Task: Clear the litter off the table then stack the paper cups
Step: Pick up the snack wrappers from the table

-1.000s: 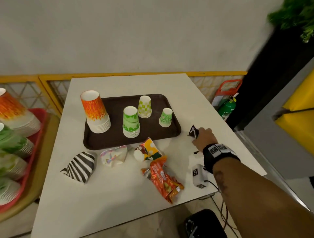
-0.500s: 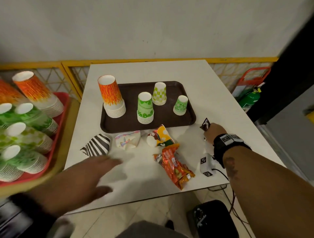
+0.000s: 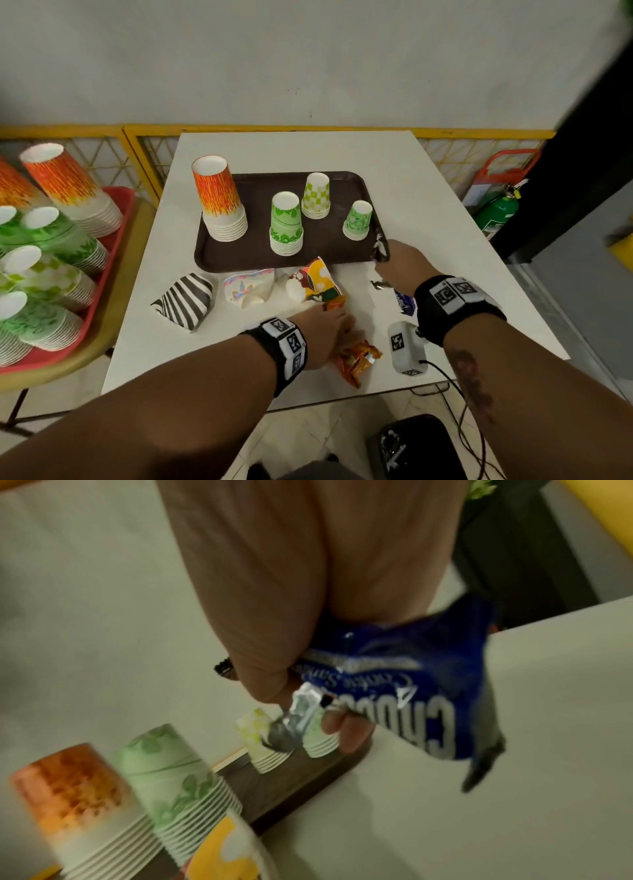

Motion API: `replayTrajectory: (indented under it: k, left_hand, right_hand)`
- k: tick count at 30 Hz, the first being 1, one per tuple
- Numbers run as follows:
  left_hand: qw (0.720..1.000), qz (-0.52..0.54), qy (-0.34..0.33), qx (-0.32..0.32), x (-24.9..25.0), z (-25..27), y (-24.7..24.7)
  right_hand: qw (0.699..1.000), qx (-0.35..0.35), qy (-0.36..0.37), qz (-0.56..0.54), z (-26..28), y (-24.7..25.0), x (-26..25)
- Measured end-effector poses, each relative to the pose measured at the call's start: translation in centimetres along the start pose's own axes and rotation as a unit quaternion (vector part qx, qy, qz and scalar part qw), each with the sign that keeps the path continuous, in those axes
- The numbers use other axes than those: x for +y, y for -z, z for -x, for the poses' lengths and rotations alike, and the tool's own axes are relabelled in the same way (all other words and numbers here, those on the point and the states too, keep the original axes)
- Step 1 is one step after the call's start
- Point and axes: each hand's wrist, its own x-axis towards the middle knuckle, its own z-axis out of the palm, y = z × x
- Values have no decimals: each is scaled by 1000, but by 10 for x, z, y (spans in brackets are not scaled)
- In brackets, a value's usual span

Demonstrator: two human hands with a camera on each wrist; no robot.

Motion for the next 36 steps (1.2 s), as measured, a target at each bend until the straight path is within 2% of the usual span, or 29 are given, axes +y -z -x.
replayTrajectory:
  k: [3,8,13,17,19,24,29,31,33,35,36]
  left_hand:
    - [998,43,43,24,-3,0,-3]
    - [995,68,68,4,-3,1,-13]
    - [997,53,46,-18,3,9,-19]
    - [998,50,30,-20,-8,24,-22]
    - [998,54,39,1,-12,35,-20]
    - [984,154,84,27,-23,58,-19]
    - [958,249,127,61,-31,64,-11]
    - [942,285,160,78,-34,61,2]
    - [914,345,182,109,-34,49,21]
    - [878,420,174,148,-27,28,42]
    - [864,451,157,157,-20,15,54]
  right_hand:
    - [997,-15,69,9,-1,-6,-21]
    - [981,-71,173,60,-3,-18,-48]
    - [947,-135,250,150,-7,-36,-71]
    - [918,-172,268,237,-12,-57,-81]
    - [917,-167,257,257,-13,-65,-80]
    - [937,-146,207,240,-10,-68,-63]
    - [972,-81,158,154,1,-68,-36]
    - [990,-46,109,82,7,-63,-22]
    - [999,3,35,3,14,-52,-3]
    - [992,53,-66,-98,28,-39,23]
    - [976,77,-117,-169,38,-33,38]
